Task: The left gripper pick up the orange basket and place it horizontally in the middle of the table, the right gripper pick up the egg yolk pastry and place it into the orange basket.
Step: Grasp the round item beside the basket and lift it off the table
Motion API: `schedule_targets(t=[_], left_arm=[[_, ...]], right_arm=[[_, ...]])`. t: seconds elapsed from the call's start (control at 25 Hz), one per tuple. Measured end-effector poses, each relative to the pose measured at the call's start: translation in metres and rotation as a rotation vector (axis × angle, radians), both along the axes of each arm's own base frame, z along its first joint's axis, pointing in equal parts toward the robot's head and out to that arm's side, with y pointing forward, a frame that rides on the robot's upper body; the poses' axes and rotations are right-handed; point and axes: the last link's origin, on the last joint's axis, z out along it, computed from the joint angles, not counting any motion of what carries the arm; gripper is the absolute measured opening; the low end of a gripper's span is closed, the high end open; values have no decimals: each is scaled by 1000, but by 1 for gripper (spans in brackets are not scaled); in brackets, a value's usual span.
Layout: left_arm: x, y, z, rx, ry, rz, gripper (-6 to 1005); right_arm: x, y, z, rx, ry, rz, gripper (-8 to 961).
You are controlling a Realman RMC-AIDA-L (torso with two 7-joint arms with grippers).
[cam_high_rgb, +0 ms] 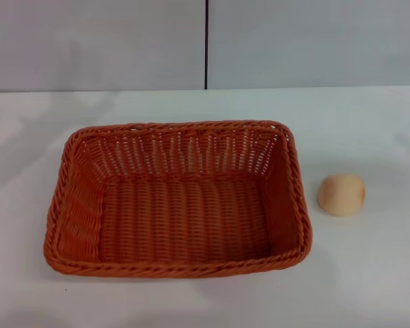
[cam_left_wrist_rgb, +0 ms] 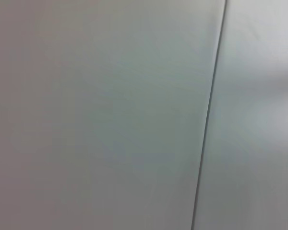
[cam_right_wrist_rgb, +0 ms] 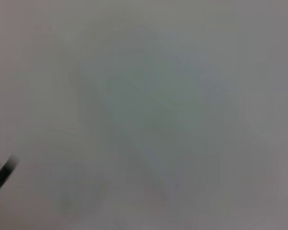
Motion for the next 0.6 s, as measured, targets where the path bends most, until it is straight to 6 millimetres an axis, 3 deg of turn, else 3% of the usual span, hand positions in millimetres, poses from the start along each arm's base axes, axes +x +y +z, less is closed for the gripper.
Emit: schedule_targets(t=[0.04,0.08,0.16,0.4,0.6], left_arm=[[1,1,-2,6,5,-8,720],[1,1,-2,6,5,-8,722],[2,3,-8,7,20,-20,721],[4,3,-19,-14,38,-35,714],[4,3,-22,-29,38,-33,717]], right_arm=[[-20,7,6,-137,-76,54,745],[-20,7,6,-137,-76,54,745],[-46,20,2,-286,-185,114,745],[-71,49,-29,-498,-410,85,744],[-78,62,-50,-567,-535,50,745]])
